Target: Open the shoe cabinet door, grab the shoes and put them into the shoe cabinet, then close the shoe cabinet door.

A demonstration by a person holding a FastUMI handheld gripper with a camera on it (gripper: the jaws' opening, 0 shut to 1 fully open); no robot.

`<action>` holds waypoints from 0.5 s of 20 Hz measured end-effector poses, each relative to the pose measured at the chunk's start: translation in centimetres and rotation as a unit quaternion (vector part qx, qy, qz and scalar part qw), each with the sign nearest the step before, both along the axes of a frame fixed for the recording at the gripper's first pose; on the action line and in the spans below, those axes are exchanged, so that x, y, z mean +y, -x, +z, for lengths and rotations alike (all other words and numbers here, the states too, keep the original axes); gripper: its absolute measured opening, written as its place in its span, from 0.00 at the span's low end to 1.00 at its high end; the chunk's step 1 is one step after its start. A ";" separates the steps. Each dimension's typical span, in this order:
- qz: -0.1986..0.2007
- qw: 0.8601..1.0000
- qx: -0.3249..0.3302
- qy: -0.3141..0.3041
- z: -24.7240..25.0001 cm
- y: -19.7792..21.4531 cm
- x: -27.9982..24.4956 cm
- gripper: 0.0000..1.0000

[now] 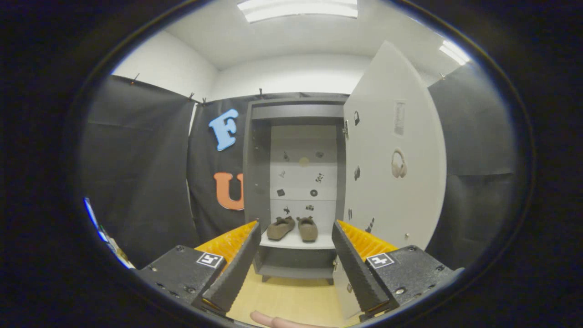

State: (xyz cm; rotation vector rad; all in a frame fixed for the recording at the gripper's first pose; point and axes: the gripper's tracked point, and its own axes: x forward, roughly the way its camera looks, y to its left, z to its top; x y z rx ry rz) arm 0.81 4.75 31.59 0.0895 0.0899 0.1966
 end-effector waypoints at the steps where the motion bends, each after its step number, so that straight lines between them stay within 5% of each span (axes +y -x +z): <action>1: -0.005 1.000 -0.004 0.003 -0.1 1.1 -1.0 0.99; 10: 0.011 0.999 -0.034 0.035 -2.5 9.4 -5.7 1.00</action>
